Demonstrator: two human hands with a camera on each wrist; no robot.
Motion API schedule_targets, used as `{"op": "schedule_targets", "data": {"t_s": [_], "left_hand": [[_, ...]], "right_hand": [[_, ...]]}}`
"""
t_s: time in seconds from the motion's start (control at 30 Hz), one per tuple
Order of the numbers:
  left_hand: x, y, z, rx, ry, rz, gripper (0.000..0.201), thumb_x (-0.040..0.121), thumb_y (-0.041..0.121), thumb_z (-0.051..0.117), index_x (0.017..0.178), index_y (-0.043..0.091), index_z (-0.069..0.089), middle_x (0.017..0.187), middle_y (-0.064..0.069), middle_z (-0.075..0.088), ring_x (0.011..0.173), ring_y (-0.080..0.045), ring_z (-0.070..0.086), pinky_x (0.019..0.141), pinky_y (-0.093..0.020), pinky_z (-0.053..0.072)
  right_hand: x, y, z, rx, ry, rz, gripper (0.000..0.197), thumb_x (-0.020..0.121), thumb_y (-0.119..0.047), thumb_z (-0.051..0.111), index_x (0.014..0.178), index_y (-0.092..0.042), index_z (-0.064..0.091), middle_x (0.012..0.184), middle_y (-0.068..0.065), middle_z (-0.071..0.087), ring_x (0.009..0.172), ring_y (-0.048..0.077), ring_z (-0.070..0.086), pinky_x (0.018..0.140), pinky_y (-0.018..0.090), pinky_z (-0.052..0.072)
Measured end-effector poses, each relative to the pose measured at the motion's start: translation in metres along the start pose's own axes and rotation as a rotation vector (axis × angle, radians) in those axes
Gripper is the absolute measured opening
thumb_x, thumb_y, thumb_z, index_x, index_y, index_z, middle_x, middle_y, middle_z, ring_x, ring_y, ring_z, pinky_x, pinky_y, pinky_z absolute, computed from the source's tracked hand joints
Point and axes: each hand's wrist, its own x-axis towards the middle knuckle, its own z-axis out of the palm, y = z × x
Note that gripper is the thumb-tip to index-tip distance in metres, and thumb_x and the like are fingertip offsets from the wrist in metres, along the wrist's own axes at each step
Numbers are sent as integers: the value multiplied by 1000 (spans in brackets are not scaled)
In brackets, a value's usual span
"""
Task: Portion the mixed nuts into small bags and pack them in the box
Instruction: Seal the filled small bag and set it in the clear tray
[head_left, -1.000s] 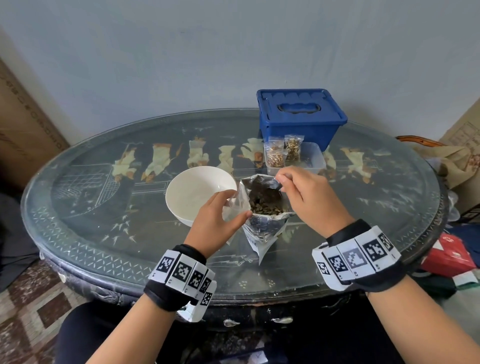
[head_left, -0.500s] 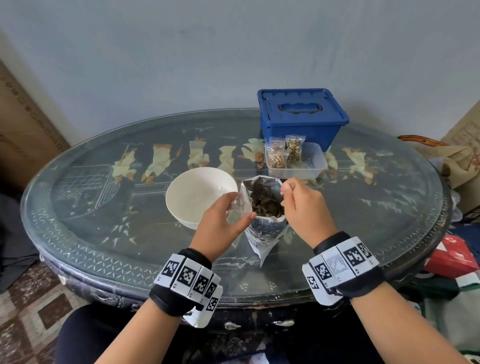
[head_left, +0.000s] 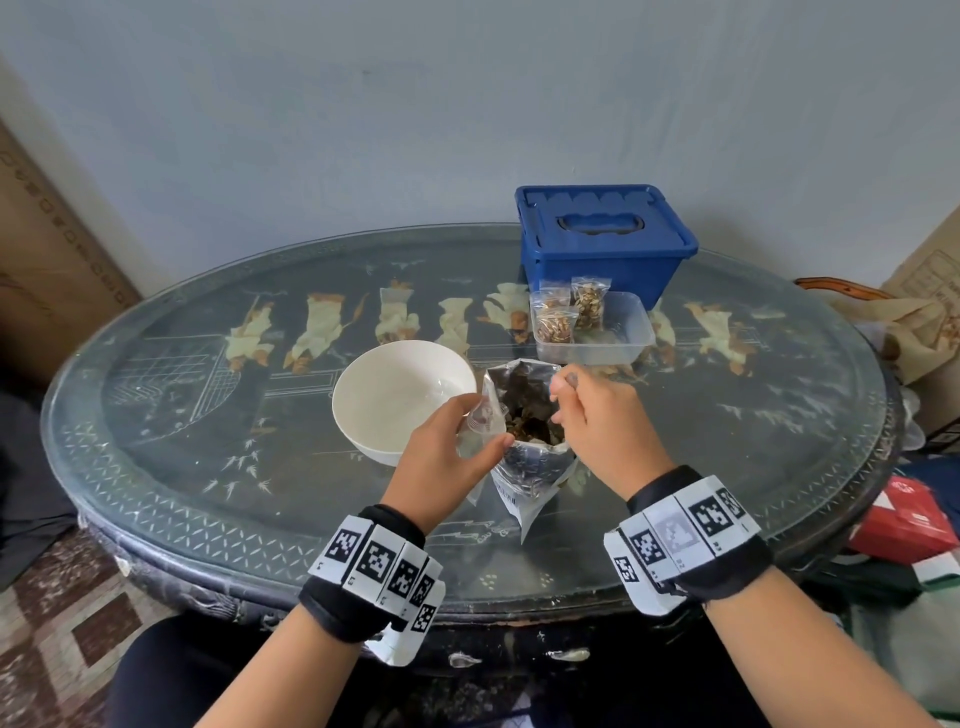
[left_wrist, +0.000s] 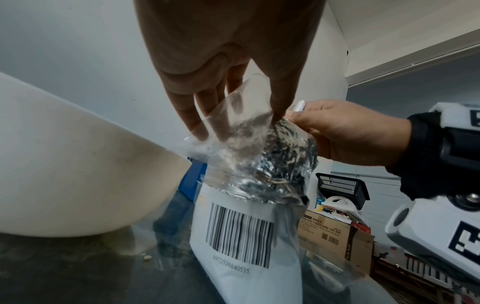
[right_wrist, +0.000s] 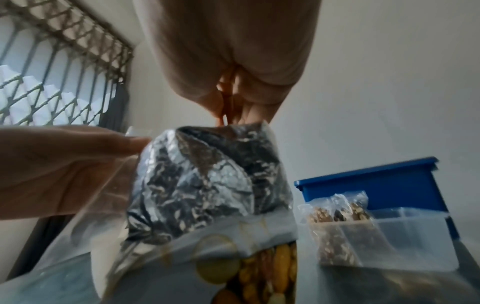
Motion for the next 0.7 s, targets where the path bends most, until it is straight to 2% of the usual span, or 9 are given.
{"op": "schedule_targets", "data": {"t_s": [0.1,0.23,0.4,0.47,0.6,0.7], "left_hand": [[1,2,0,2,-5,-5,51,81,34,68,124,13,51,119,0,60,103,-11,55,88,-18,42],[0,1,0,1,-15,-9,49,82,34,67,124,13,51,119,1,60,106,-12,56,91,-23,45],[0,2,1,2,-27,-16,50,83,32,66,126,13,50,122,1,59,107,-10,55,88,-14,40],[-1,3,0,-5,-30,-19,51,83,32,66,127,13,49,122,1,59,108,-9,55,88,-13,40],[-1,2,0,-5,-34,-17,49,83,32,66,126,14,50,121,1,59,108,-10,55,89,-15,40],[-2,2,1,-13,-32,-23,48,83,32,66,125,14,50,121,0,59,108,-10,55,89,-14,40]], "right_hand": [[-2,-5,4,-22,-57,-29,21,97,-15,41,89,-4,57,76,13,65,74,30,66,64,42,52],[4,3,7,21,52,101,23,97,-14,38,89,-3,56,77,16,66,72,33,66,65,45,52],[4,3,11,50,131,211,26,97,-17,34,87,-4,54,77,18,64,72,33,65,65,46,52],[4,4,11,70,154,245,28,97,-17,33,87,-2,54,77,18,64,71,34,65,66,47,52],[3,2,9,66,139,245,25,98,-17,35,85,-4,53,80,18,64,73,34,65,66,48,52],[4,0,6,33,68,184,24,98,-17,37,88,-4,54,81,16,66,74,32,66,67,45,52]]}}
